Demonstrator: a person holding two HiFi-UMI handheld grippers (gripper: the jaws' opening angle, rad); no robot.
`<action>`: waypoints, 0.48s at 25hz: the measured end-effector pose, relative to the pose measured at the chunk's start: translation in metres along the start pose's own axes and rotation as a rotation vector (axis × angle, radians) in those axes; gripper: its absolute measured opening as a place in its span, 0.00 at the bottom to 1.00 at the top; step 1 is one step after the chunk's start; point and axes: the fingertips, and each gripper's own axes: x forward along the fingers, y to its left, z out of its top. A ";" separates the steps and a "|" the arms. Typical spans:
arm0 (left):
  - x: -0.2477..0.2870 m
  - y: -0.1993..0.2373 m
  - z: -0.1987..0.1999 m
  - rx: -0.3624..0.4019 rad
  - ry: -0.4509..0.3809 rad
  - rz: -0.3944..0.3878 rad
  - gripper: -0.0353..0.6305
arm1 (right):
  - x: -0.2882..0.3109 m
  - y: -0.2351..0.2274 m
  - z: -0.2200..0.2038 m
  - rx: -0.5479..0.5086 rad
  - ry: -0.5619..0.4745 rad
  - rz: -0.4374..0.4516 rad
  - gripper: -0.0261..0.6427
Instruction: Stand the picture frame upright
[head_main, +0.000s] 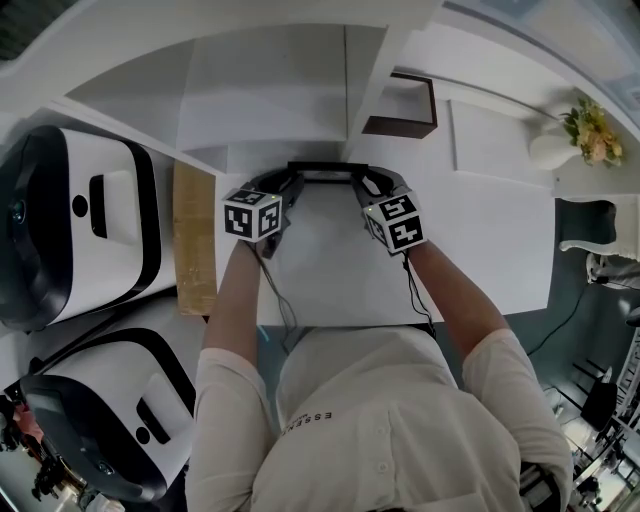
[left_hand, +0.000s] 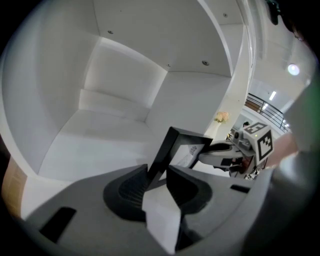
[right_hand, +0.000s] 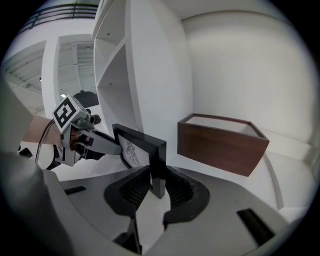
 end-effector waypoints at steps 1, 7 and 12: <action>0.000 0.002 0.001 -0.014 -0.006 0.014 0.20 | 0.001 0.001 0.000 -0.006 0.000 0.003 0.18; -0.001 0.005 0.002 -0.051 -0.019 0.044 0.20 | 0.003 0.001 0.001 0.017 -0.002 0.003 0.18; -0.004 0.005 0.001 -0.069 -0.019 0.054 0.20 | 0.005 -0.005 0.003 -0.038 0.014 -0.062 0.24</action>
